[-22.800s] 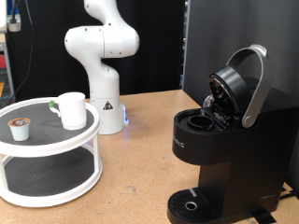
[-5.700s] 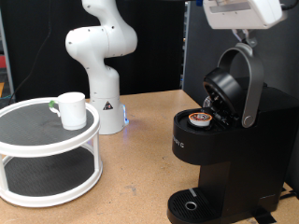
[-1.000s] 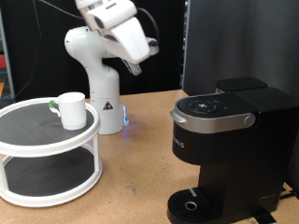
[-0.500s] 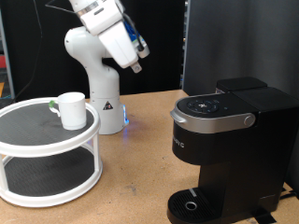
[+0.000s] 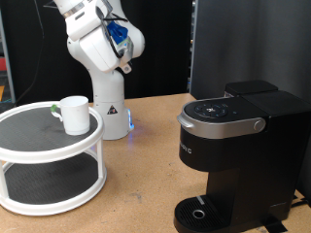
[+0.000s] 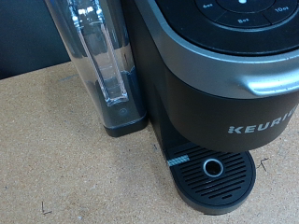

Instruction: Make a cup of coffee with the keurig machine

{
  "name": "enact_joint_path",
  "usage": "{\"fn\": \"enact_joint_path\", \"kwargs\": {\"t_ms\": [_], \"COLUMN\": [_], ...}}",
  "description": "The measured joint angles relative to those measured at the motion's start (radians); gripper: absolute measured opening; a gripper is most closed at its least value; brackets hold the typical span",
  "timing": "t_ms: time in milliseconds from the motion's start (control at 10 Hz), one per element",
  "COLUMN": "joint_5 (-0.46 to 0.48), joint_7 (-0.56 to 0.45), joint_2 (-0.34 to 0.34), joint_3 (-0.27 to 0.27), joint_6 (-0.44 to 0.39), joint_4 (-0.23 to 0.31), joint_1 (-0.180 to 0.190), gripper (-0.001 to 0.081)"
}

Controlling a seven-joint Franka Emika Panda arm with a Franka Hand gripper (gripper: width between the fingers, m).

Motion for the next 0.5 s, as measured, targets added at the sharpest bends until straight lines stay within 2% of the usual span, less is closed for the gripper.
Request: {"fn": "enact_joint_path", "kwargs": {"t_ms": [100, 400, 500], "joint_5": [0.007, 0.211, 0.233], "joint_7": [0.001, 0.056, 0.055], "joint_2": [0.0, -0.01, -0.022], "joint_3": [0.001, 0.002, -0.006], "joint_6": [0.015, 0.207, 0.215], "joint_4": [-0.002, -0.06, -0.077], "joint_1": [0.0, 0.001, -0.001], "gripper": [0.0007, 0.0007, 0.0007]}}
